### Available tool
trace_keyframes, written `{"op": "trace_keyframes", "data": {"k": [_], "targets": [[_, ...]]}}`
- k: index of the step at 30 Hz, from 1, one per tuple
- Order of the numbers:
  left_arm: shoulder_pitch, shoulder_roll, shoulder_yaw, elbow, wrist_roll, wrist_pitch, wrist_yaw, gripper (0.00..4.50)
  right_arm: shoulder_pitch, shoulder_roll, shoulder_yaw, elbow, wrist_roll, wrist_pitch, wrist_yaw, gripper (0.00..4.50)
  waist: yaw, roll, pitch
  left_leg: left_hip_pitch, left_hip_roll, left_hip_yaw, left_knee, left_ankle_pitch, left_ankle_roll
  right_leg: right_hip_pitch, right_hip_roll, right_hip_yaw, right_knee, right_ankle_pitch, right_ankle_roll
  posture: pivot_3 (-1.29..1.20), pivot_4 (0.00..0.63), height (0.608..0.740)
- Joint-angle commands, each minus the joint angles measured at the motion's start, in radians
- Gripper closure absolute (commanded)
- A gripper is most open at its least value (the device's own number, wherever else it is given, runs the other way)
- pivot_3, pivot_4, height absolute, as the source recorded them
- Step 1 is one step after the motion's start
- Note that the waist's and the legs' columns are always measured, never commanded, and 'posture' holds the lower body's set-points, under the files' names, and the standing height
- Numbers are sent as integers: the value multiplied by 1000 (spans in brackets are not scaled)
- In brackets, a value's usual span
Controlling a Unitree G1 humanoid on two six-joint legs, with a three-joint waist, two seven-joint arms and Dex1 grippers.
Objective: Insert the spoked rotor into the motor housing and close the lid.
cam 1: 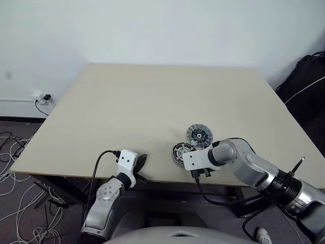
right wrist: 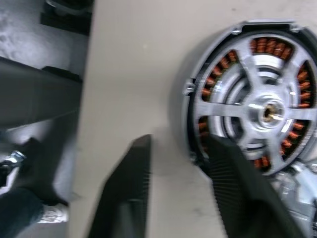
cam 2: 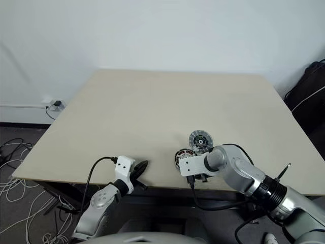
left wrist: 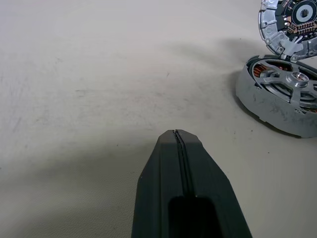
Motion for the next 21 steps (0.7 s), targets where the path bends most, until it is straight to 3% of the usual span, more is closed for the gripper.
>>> {"op": "trace_keyframes", "data": {"k": [1,3,21], "targets": [[-6,-4,3,-30,-11,-16,-2,4500,11,27,-38,1,-4,-5,14,3844,0,0,0,0,0,0,0,0,0,0,0,0,0,0,0,0,0,740],[-4,-4,3,-30,-10,-17,-1,4500,15,39,-45,5,-11,-6,18,4389,1,-1,0,0,0,0,0,0,0,0,0,0,0,0,0,0,0,740],[-3,-2,0,-26,-9,-16,-2,4500,76,177,-192,-18,19,143,-51,4413,-6,-3,-1,0,1,0,2,0,-1,0,1,0,1,0,-2,0,0,740]]}}
